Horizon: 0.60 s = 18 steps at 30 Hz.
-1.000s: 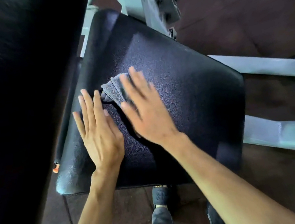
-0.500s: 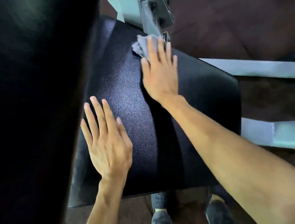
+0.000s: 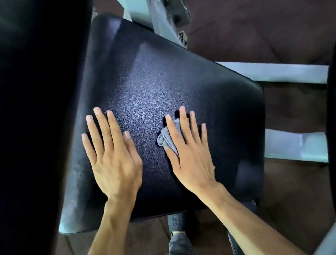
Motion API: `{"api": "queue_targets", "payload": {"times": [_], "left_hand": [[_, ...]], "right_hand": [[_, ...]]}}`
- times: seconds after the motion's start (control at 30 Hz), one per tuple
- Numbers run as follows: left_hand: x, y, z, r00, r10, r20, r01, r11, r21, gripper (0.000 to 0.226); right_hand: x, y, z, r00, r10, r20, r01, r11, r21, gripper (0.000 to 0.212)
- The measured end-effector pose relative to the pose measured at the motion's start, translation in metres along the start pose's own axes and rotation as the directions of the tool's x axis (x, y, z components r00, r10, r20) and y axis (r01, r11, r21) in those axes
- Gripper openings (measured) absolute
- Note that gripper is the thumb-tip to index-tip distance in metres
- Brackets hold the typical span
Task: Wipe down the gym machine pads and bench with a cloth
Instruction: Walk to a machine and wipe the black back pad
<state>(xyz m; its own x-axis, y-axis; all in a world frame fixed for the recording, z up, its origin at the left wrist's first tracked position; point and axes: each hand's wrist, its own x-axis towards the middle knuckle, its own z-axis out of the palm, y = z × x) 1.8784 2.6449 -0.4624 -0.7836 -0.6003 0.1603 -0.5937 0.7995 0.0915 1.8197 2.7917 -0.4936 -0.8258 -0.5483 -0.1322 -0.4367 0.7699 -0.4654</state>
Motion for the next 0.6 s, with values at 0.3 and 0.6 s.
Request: {"api": "queue_targets", "payload": {"times": [0.3,0.6], "left_hand": [[-0.028,0.008,-0.023,0.968,0.152,0.198,-0.121,0.98,-0.16,0.054],[-0.158,0.038,-0.108,0.575,0.49,0.655,-0.468,0.854,-0.228,0.072]], "right_hand": [[-0.031,0.001,-0.014,0.998,0.063,0.017,-0.065,0.924,0.378,0.055],[-0.223,-0.02,-0.074,0.79,0.556,0.26,-0.552,0.46,0.695,0.047]]}}
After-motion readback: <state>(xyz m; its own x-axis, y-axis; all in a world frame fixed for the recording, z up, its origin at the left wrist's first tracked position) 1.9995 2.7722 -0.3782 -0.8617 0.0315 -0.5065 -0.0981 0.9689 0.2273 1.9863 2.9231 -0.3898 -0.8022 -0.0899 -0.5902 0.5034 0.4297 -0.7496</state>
